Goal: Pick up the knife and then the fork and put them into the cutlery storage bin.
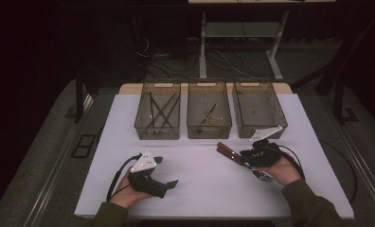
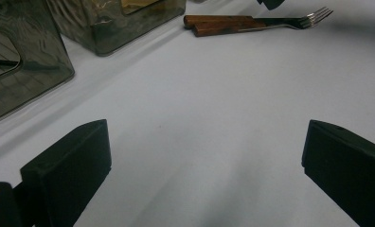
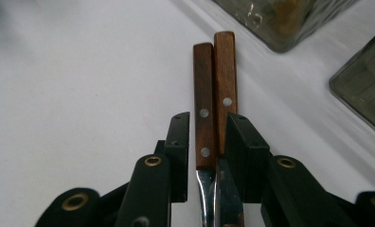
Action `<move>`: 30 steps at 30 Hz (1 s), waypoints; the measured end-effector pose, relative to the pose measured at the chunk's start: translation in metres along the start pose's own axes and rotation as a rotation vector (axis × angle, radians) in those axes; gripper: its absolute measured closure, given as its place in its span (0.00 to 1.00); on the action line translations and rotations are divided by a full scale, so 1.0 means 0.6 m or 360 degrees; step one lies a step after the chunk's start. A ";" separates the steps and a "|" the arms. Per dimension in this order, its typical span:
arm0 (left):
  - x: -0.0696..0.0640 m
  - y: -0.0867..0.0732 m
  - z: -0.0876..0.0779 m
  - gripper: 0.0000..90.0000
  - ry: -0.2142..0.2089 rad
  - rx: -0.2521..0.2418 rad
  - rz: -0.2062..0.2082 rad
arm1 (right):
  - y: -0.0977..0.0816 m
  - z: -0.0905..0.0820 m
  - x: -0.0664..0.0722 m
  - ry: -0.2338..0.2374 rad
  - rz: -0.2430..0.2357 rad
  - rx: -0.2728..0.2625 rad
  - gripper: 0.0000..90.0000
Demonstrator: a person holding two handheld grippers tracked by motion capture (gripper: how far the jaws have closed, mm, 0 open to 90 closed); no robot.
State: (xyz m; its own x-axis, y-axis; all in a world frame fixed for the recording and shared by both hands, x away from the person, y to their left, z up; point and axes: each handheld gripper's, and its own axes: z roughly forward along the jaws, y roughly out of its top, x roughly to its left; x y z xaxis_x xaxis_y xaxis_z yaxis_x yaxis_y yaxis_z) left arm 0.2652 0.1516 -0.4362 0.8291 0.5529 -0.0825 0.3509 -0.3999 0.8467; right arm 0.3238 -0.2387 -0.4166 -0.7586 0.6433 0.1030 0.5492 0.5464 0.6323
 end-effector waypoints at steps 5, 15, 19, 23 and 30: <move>0.000 0.000 0.001 0.01 0.0000 -0.0002 0.0000 | -0.001 0.006 0.001 -0.0020 -0.0044 0.0051 0.81; -0.001 0.000 0.001 0.01 -0.0004 0.0003 0.0006 | -0.002 0.017 0.003 -0.0055 -0.0088 0.0121 0.81; -0.001 0.000 0.001 0.01 -0.0005 0.0004 0.0007 | -0.003 0.020 0.004 -0.0057 -0.0097 0.0147 0.81; -0.001 0.000 0.001 0.01 -0.0004 0.0004 0.0006 | -0.003 0.025 0.007 -0.0054 -0.0114 0.0174 0.82; -0.001 0.000 0.002 0.01 -0.0006 0.0005 0.0007 | -0.002 0.030 0.010 -0.0065 -0.0132 0.0194 0.83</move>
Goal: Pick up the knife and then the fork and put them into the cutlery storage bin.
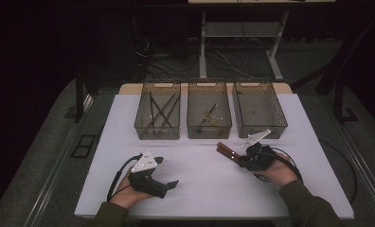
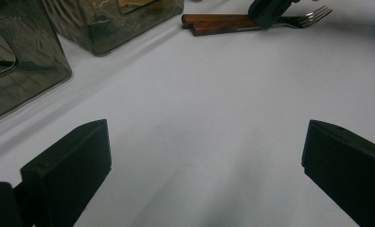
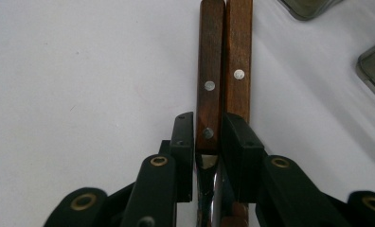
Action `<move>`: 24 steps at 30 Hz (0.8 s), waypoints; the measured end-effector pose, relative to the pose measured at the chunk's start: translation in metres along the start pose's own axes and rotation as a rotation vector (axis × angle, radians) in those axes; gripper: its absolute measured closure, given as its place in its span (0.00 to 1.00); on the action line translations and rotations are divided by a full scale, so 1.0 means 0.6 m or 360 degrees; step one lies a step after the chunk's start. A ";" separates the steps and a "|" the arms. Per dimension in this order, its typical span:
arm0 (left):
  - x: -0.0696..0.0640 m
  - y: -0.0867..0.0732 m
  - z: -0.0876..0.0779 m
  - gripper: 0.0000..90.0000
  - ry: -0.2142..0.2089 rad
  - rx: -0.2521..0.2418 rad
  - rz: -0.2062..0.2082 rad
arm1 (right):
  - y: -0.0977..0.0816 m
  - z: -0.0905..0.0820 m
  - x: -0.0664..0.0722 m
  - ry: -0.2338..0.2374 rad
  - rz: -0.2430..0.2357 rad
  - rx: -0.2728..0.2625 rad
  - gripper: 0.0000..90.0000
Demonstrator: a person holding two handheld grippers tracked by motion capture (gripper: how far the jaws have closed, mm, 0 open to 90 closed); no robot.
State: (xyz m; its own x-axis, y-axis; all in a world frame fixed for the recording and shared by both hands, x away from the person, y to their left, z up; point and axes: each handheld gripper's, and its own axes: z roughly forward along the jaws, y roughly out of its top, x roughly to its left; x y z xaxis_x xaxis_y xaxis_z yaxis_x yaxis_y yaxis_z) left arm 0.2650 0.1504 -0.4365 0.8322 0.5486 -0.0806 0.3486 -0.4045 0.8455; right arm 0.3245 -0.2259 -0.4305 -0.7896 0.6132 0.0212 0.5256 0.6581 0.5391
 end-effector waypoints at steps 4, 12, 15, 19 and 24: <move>0.000 0.000 0.001 0.01 0.0001 -0.0004 -0.0006 | 0.002 0.002 0.001 0.0008 -0.0010 0.0008 0.83; -0.001 0.000 0.001 0.01 0.0001 -0.0006 -0.0010 | 0.018 0.010 0.005 0.0011 -0.0043 0.0110 0.83; -0.001 0.000 0.001 0.01 -0.0001 -0.0002 -0.0006 | 0.024 0.013 0.004 0.0012 -0.0057 0.0157 0.83; -0.001 0.000 0.002 0.01 -0.0005 -0.0002 -0.0003 | 0.037 0.017 0.000 0.0028 -0.0072 0.0253 0.83; -0.001 0.000 0.001 0.01 -0.0004 -0.0005 -0.0006 | 0.064 0.026 -0.004 0.0042 -0.0085 0.0446 0.82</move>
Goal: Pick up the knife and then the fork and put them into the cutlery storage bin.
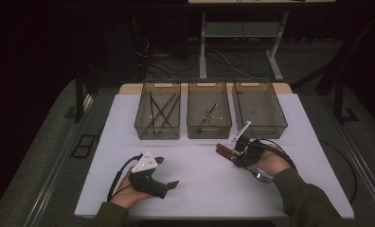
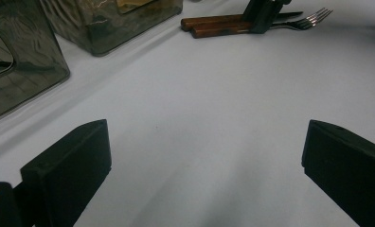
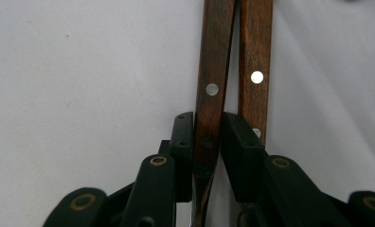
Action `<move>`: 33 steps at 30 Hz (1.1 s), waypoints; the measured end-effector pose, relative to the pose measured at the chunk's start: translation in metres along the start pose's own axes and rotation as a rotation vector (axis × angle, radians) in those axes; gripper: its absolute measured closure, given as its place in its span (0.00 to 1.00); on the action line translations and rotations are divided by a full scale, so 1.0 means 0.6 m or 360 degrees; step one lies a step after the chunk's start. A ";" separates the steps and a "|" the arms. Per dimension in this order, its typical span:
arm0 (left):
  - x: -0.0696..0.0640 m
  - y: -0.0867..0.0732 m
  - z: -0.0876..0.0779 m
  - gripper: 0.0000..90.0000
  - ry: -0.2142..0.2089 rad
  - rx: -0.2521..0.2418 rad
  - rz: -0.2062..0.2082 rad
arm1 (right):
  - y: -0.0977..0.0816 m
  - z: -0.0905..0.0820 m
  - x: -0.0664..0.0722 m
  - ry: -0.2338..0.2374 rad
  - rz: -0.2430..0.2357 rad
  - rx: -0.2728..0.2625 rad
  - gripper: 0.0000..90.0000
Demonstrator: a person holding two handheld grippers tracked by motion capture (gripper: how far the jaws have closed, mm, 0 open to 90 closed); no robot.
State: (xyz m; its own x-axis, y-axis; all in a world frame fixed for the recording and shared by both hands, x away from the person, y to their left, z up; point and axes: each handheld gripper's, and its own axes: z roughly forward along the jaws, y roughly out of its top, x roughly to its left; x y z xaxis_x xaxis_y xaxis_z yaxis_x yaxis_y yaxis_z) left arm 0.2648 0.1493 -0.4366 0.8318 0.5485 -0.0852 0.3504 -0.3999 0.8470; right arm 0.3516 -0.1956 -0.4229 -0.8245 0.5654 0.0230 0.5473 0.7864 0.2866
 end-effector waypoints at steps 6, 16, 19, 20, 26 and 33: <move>0.000 0.000 0.001 0.01 -0.0002 0.0005 0.0004 | 0.024 0.004 -0.003 0.0022 0.0020 0.0162 0.82; -0.002 0.000 0.002 0.01 -0.0001 0.0001 0.0004 | 0.049 0.009 0.009 -0.0058 0.0008 0.0339 0.85; -0.001 0.000 0.001 0.01 -0.0001 -0.0001 0.0003 | 0.050 0.009 0.009 -0.0066 -0.0019 0.0342 0.86; -0.001 0.000 0.001 0.01 -0.0001 0.0003 0.0003 | 0.049 0.009 0.010 -0.0065 -0.0020 0.0340 0.86; 0.000 0.000 0.000 0.01 -0.0003 -0.0002 0.0003 | 0.039 0.004 0.009 -0.0039 -0.0012 0.0257 0.86; 0.000 0.000 0.000 0.01 -0.0009 -0.0011 0.0000 | 0.016 -0.017 -0.003 0.0003 0.0063 0.0078 0.86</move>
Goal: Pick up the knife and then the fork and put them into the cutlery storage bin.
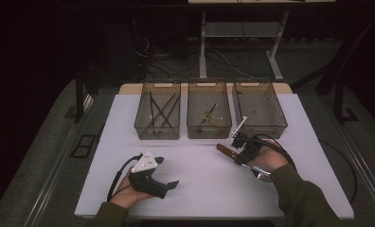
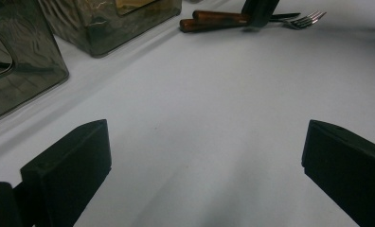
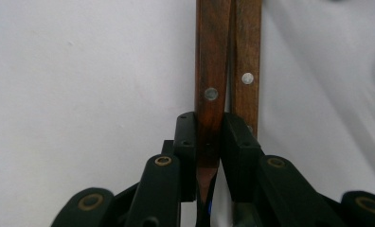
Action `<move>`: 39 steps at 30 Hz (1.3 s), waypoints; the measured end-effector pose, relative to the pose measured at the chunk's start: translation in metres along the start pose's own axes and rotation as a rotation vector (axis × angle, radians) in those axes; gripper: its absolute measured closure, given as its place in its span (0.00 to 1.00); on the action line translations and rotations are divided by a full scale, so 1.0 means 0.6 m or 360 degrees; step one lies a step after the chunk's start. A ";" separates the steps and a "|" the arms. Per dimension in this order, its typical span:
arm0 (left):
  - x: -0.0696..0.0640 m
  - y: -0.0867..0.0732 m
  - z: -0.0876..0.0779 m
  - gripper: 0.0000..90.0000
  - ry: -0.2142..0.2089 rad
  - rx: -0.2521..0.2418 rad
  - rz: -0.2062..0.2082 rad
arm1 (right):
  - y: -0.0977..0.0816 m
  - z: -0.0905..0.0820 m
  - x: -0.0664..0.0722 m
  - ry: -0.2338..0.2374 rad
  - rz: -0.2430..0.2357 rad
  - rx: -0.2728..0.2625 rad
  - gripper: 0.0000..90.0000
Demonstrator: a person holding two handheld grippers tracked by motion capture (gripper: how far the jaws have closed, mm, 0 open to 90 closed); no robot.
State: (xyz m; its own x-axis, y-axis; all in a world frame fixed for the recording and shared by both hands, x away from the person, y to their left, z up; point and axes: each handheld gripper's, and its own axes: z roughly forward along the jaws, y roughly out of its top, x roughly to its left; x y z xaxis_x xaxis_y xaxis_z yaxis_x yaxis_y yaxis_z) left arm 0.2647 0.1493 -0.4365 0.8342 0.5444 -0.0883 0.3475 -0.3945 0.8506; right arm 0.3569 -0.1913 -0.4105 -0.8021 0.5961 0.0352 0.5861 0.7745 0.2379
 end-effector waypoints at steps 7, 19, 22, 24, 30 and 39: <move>0.000 0.001 -0.002 0.01 -0.0015 -0.0006 -0.0006 | -0.030 -0.018 -0.013 0.0092 0.0093 -0.0217 0.86; 0.001 0.001 -0.004 0.01 -0.0043 -0.0023 0.0002 | -0.055 -0.042 -0.030 0.0165 0.0167 -0.0512 0.86; 0.001 0.001 -0.004 0.01 -0.0050 -0.0031 0.0004 | -0.060 -0.049 -0.035 0.0183 0.0186 -0.0585 0.86; 0.001 0.001 -0.004 0.01 -0.0054 -0.0032 0.0002 | -0.063 -0.055 -0.037 0.0182 0.0187 -0.0639 0.86; 0.004 -0.001 -0.002 0.01 -0.0052 -0.0020 -0.0002 | -0.075 -0.073 -0.049 0.0155 0.0236 -0.0813 0.86; 0.011 -0.004 -0.002 0.01 -0.0029 0.0000 0.0024 | -0.090 -0.097 -0.063 0.0092 0.0285 -0.1052 0.86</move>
State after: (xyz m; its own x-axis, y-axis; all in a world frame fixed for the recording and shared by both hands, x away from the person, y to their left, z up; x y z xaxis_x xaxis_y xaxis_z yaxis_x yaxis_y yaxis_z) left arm 0.2688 0.1549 -0.4383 0.8470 0.5248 -0.0852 0.3349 -0.4023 0.8521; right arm 0.3490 -0.2680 -0.3684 -0.7151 0.6763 0.1767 0.5318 0.3624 0.7654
